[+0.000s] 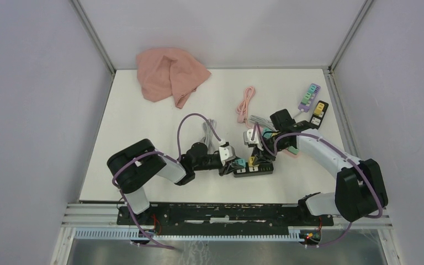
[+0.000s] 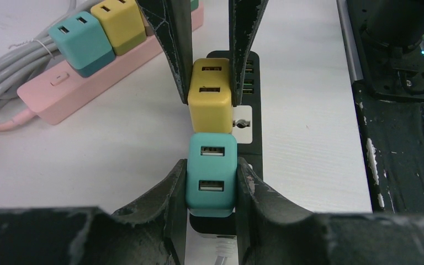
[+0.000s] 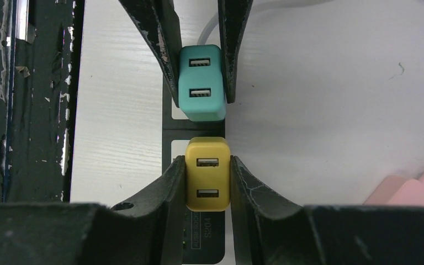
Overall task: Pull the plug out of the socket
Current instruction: Remove the plug from the socket.
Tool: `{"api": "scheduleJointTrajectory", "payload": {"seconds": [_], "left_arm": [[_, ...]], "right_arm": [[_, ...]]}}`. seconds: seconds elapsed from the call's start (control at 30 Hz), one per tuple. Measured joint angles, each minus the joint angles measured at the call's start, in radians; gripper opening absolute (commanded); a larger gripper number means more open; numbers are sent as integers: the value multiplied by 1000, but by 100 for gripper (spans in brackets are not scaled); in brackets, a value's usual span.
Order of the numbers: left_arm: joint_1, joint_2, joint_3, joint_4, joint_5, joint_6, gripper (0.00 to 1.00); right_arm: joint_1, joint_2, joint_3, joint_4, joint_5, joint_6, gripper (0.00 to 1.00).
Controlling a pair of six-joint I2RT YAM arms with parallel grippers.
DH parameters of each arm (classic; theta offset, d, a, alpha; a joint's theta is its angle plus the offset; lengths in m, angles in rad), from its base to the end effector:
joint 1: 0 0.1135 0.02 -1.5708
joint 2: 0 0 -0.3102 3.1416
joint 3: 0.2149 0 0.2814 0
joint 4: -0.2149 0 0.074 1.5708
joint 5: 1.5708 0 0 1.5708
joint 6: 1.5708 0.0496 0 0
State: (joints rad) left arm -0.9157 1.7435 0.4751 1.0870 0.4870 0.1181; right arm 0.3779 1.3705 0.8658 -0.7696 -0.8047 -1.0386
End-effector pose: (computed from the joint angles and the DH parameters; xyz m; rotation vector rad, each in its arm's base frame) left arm 0.1816 -0.2745 0.1532 1.2153 1.3827 -0.9960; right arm 0.2281 0.1290 0.2334 -1.7277 1.7756 0.8755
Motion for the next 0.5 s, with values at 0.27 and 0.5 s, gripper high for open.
{"api": "scheduleJointTrajectory", "payload": {"seconds": [0.27, 0.5], "left_arm": [[-1, 0, 3, 0, 13, -1, 3], [0, 4, -4, -35, 19, -2, 3]], "right_arm": [[54, -24, -3, -31, 18, -107, 0], [109, 18, 8, 6, 64, -18, 0]]}}
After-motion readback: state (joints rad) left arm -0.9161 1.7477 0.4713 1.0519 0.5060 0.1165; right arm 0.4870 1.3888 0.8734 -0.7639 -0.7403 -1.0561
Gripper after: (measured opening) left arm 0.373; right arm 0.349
